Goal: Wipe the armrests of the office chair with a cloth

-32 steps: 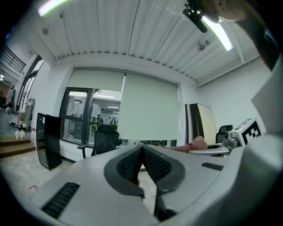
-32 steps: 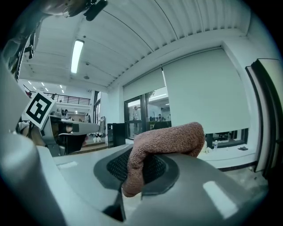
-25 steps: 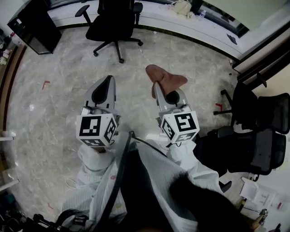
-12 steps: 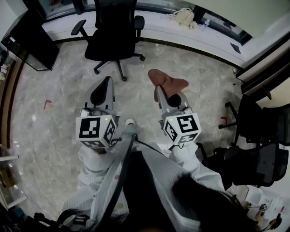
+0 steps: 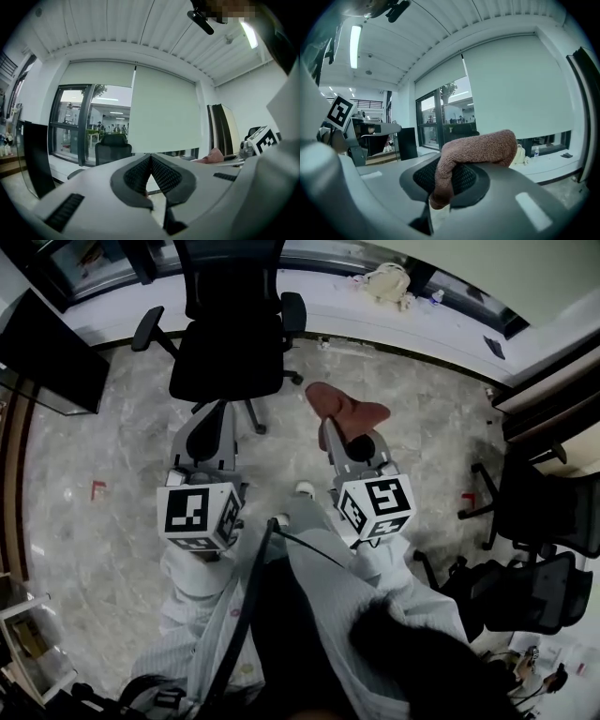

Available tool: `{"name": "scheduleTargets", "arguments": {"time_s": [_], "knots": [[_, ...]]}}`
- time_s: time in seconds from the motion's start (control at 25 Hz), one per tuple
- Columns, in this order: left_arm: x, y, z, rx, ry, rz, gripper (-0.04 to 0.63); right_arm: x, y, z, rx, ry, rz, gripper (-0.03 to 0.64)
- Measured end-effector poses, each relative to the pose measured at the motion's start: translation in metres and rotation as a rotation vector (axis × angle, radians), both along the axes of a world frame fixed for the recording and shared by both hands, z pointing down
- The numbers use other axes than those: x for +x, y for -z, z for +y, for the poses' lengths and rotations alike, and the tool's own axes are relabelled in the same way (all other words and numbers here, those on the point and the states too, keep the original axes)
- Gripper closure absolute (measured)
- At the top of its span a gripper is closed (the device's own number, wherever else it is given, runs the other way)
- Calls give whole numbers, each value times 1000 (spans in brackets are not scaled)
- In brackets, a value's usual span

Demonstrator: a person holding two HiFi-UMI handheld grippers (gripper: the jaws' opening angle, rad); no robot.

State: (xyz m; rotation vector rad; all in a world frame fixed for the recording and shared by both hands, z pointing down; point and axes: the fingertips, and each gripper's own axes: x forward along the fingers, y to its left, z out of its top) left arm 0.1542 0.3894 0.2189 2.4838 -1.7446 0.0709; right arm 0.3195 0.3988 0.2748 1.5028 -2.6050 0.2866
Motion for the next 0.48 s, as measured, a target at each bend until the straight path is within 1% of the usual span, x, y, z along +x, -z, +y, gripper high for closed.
{"name": "scheduleTargets", "arguments": {"time_s": [0.16, 0.28, 0.36, 0.48], "knots": [[-16, -21, -66, -19, 16, 6, 592, -8, -23, -73, -30, 1, 0, 580], [-34, -29, -129, -19, 34, 13, 592, -24, -30, -139, -27, 18, 10, 580], [-38, -24, -178, -11, 46, 19, 592, -30, -26, -187, -17, 33, 23, 580], [-32, -8, -250, 3, 48, 16, 592, -29, -17, -261, -21, 47, 32, 580]]}}
